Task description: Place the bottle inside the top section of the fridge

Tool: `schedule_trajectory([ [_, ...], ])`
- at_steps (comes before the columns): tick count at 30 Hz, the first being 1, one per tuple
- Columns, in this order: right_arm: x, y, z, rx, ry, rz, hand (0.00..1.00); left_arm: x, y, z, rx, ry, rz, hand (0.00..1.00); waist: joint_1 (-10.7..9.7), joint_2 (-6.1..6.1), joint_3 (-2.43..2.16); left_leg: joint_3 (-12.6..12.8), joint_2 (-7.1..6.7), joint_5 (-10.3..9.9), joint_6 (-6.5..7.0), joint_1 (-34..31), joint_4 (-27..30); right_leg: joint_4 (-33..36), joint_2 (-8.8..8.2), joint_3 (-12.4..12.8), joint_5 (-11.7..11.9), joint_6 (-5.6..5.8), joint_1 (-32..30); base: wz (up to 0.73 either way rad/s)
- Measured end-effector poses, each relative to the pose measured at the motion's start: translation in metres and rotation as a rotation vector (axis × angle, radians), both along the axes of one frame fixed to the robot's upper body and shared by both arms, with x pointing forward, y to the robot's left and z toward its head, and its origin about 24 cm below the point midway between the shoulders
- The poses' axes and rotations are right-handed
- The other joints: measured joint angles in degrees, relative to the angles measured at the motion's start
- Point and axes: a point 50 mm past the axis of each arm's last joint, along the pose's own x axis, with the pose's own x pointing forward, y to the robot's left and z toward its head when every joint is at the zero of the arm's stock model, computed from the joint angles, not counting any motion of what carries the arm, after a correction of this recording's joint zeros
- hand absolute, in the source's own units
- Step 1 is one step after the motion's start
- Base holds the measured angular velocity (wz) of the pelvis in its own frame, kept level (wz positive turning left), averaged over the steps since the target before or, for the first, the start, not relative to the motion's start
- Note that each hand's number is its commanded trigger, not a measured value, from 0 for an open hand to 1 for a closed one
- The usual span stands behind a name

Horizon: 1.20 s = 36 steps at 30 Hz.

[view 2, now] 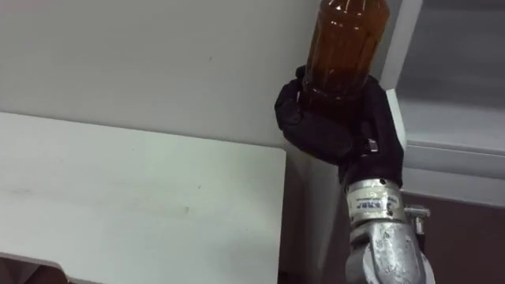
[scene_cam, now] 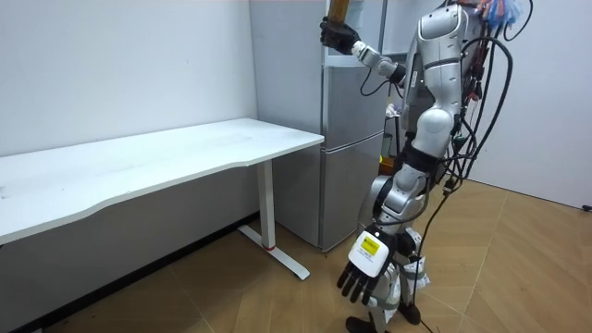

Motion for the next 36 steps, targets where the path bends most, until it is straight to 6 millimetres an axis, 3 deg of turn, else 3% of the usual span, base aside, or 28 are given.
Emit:
schedule_trajectory([
  [5, -0.014, -0.012, 0.026, -0.023, -0.119, -0.028, 1.00, -0.004, 0.006, 0.002, 0.021, -0.007, 0.045, 0.00, -0.8, -0.43, -0.33, 0.1, 0.04, 0.0, -0.03, 0.3, -0.4, -0.7, 0.27, 0.2, 0.3, 0.01, 0.7, 0.00],
  [13, -0.023, -0.024, 0.043, -0.057, -0.198, -0.082, 1.00, -0.009, 0.007, 0.002, 0.038, 0.001, 0.058, 0.00, -2.7, -0.47, 0.19, 1.0, 0.22, -0.3, -0.41, 2.7, -1.6, -0.7, 0.44, 0.9, 0.2, 0.10, 2.2, -0.07],
  [18, -0.026, -0.037, 0.050, -0.088, -0.214, -0.115, 1.00, -0.007, 0.008, 0.002, 0.034, -0.007, 0.065, 0.00, -4.3, -1.39, 0.65, 1.6, 0.30, -0.5, -0.37, 3.0, -1.5, -0.7, 0.51, 1.8, 0.2, 0.10, 2.0, -0.07],
  [23, -0.031, -0.053, 0.060, -0.094, -0.252, -0.179, 1.00, -0.008, 0.012, 0.003, 0.042, -0.015, 0.095, 0.00, -5.6, -1.86, 0.32, 2.2, 0.33, -0.8, -0.34, 3.1, -1.4, -0.9, 0.59, 2.6, 0.2, 0.15, 1.9, -0.06],
  [31, -0.034, -0.065, 0.058, -0.046, -0.238, -0.199, 1.00, -0.006, 0.013, 0.005, 0.055, -0.030, 0.084, 0.00, -7.0, -1.56, 0.24, 3.3, 0.75, -1.1, -0.52, 3.8, -1.4, -0.7, 0.90, 3.3, 0.2, 0.13, 2.0, -0.06],
  [36, -0.030, -0.074, 0.050, 0.126, -0.163, -0.104, 1.00, -0.007, 0.015, 0.005, 0.062, -0.024, 0.077, 0.00, -7.2, -1.57, 0.20, 3.3, 0.77, -1.1, -0.55, 3.8, -1.4, -0.8, 0.96, 3.2, 0.2, 0.06, 2.1, 0.00],
])
